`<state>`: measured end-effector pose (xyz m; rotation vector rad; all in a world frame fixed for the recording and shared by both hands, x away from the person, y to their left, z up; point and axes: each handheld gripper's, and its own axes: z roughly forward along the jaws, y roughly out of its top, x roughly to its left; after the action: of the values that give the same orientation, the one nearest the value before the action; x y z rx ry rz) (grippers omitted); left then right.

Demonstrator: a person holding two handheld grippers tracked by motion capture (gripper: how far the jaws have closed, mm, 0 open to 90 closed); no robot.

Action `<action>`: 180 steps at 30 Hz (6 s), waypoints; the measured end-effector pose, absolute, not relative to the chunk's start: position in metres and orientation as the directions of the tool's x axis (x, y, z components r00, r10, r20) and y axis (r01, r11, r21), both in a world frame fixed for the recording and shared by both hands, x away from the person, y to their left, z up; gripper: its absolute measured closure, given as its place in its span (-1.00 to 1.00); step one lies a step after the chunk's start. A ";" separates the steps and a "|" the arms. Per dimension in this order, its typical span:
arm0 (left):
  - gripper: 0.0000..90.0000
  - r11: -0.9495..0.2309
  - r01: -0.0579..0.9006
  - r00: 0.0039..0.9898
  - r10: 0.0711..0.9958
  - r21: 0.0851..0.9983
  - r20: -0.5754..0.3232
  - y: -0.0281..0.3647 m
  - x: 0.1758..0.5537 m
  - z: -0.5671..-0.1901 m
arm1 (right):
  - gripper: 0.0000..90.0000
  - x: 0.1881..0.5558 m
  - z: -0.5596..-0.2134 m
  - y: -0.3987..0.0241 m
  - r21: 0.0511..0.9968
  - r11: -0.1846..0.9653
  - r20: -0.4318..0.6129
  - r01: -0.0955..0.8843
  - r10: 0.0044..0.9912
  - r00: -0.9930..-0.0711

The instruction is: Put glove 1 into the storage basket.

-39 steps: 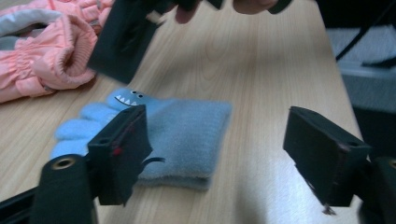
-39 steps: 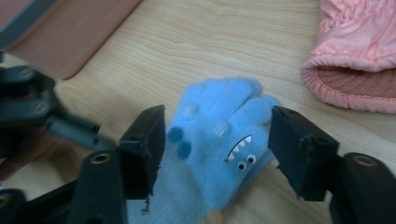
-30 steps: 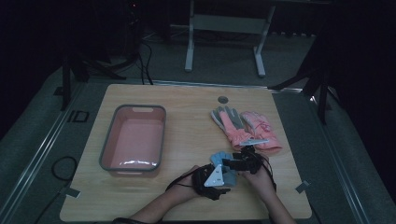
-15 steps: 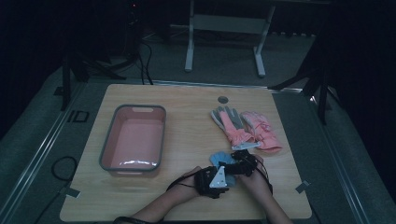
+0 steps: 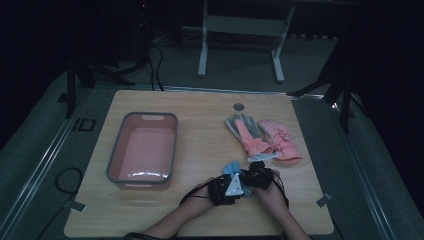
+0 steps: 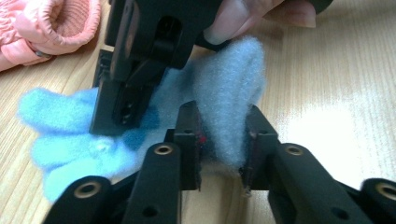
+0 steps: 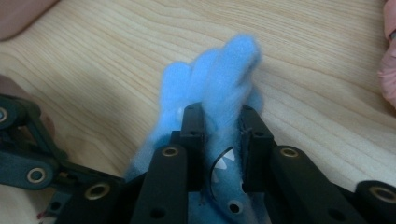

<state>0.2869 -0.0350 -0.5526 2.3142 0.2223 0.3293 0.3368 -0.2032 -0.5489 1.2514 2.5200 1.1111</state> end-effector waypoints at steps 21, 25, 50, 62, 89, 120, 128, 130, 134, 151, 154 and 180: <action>0.71 -0.697 0.069 0.950 0.263 0.713 0.166 -0.010 0.294 -0.500 | 0.73 0.349 -0.508 -0.196 0.697 0.318 0.299 0.643 0.686 -0.664; 0.71 -0.708 0.061 0.946 0.266 0.704 0.186 -0.002 0.295 -0.486 | 0.73 0.352 -0.499 -0.188 0.712 0.316 0.293 0.627 0.677 -0.675; 0.71 -0.716 0.116 0.927 0.327 0.688 0.184 0.064 0.308 -0.440 | 0.73 0.373 -0.452 -0.116 0.749 0.364 0.257 0.554 0.611 -0.748; 0.71 -0.726 0.143 0.902 0.375 0.673 0.213 0.093 0.308 -0.435 | 0.74 0.382 -0.440 -0.079 0.758 0.389 0.245 0.523 0.573 -0.782; 0.71 -0.718 0.275 0.836 0.507 0.639 0.210 0.198 0.299 -0.429 | 0.74 0.394 -0.436 0.040 0.762 0.441 0.268 0.473 0.451 -0.851; 0.71 -0.769 0.348 0.864 0.486 0.537 0.134 0.224 0.335 -0.478 | 0.71 0.417 -0.485 0.076 0.662 0.516 0.267 0.544 0.516 -0.814; 0.70 -0.793 0.371 0.874 0.474 0.483 0.105 0.219 0.348 -0.489 | 0.33 0.423 -0.491 0.077 0.639 0.519 0.271 0.568 0.539 -0.798; 0.70 -0.794 0.382 0.875 0.476 0.473 0.092 0.219 0.352 -0.491 | 0.17 0.423 -0.490 0.076 0.643 0.501 0.293 0.579 0.538 -0.790; 0.66 -0.788 0.395 0.876 0.478 0.472 0.066 0.219 0.354 -0.492 | 0.00 0.424 -0.489 0.074 0.648 0.496 0.290 0.578 0.540 -0.790; -0.30 -0.632 0.483 0.784 0.620 0.606 0.022 0.228 0.329 -0.467 | -0.59 0.416 -0.470 0.050 0.697 0.460 0.321 0.551 0.486 -0.813; -0.36 -0.581 0.496 0.771 0.636 0.645 -0.020 0.227 0.324 -0.461 | -0.63 0.412 -0.463 0.043 0.712 0.463 0.312 0.529 0.467 -0.828; -0.39 -0.507 0.431 0.825 0.556 0.747 -0.099 0.147 0.305 -0.453 | -0.69 0.389 -0.442 -0.056 0.765 0.478 0.190 0.432 0.474 -0.860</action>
<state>0.3055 0.1469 -0.4532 2.1805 0.7200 0.1945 0.3889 -0.0560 -0.4422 0.8163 2.6588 1.3547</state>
